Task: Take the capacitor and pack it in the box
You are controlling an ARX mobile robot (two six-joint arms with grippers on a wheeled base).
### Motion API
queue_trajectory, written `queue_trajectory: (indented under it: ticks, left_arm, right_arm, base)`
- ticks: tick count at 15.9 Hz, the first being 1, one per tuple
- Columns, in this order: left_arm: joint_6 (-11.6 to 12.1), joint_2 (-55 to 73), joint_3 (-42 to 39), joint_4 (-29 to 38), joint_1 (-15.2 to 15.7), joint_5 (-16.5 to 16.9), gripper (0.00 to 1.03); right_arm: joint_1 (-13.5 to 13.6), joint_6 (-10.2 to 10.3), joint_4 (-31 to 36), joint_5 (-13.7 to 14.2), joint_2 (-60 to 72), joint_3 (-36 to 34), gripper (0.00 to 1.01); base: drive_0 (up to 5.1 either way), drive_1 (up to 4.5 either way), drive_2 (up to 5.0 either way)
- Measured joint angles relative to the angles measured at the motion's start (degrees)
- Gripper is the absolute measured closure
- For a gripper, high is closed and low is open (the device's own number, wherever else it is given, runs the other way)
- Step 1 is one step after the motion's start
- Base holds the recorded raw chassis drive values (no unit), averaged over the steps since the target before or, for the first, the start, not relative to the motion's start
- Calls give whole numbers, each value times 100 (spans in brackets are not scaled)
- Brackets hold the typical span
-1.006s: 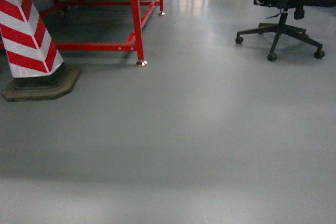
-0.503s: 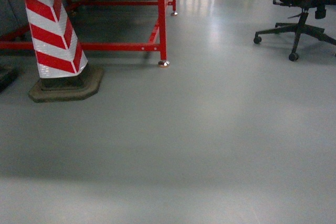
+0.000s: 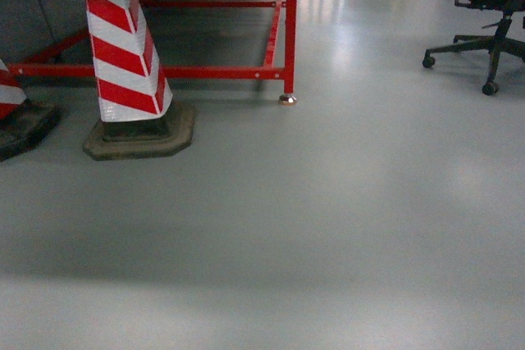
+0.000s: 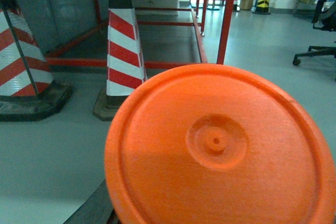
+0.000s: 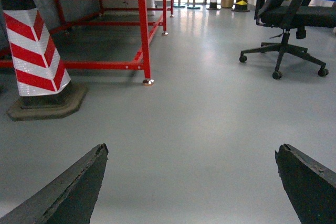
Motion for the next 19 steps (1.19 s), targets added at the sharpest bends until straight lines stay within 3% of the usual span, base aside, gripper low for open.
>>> queue_trajectory:
  ticks: [19]
  left_arm:
    - [0,0,0,-13,0,9,59]
  right_arm:
    - [0,0,-13,0,2,0,3]
  base:
    - [-496,245,245]
